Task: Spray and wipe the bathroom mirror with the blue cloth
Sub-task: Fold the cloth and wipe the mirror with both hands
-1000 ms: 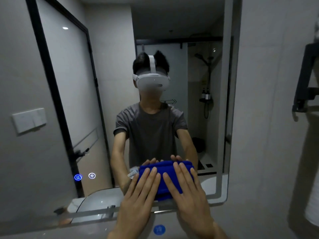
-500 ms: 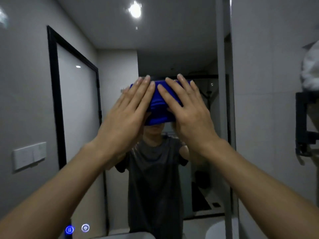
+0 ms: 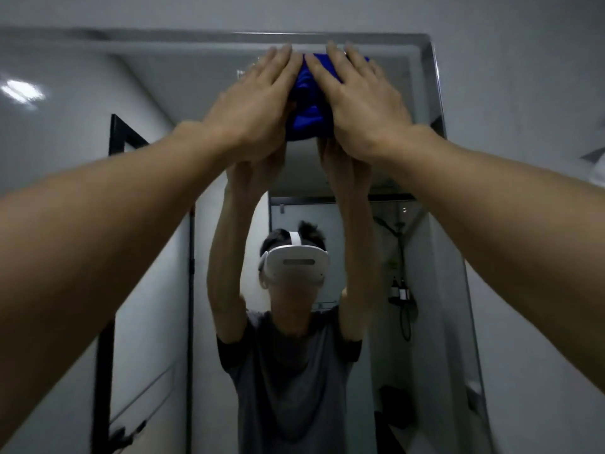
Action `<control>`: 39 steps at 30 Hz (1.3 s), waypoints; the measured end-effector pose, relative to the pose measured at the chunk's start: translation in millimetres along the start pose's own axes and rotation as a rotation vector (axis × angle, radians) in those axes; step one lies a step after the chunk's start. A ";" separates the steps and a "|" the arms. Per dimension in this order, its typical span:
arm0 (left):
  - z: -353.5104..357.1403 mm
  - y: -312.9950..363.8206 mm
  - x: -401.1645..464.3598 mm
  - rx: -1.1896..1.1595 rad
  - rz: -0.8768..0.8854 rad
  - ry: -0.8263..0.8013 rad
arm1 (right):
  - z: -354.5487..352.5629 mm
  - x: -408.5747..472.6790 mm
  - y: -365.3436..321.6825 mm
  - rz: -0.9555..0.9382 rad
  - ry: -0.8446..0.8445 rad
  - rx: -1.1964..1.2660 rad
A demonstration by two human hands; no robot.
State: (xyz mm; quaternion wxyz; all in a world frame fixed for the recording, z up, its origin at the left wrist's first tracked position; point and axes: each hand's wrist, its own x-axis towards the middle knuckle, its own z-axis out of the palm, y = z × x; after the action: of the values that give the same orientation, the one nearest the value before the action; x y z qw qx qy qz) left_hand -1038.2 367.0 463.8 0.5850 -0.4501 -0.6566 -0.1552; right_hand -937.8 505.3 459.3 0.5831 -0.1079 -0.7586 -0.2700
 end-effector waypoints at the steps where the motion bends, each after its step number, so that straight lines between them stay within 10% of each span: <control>1: -2.5 -2.4 7.3 0.002 -0.005 0.007 | -1.5 7.7 2.0 0.005 0.005 0.012; 39: -30.5 -121.7 -19.5 -0.021 -0.010 0.089 | 3.4 68.9 -108.2 0.022 0.023 0.160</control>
State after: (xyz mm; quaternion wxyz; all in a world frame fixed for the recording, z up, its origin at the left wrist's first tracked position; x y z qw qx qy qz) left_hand -1114.8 270.2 493.6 0.6080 -0.4455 -0.6305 -0.1849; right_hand -1012.8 406.8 493.0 0.6013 -0.0661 -0.7699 -0.2034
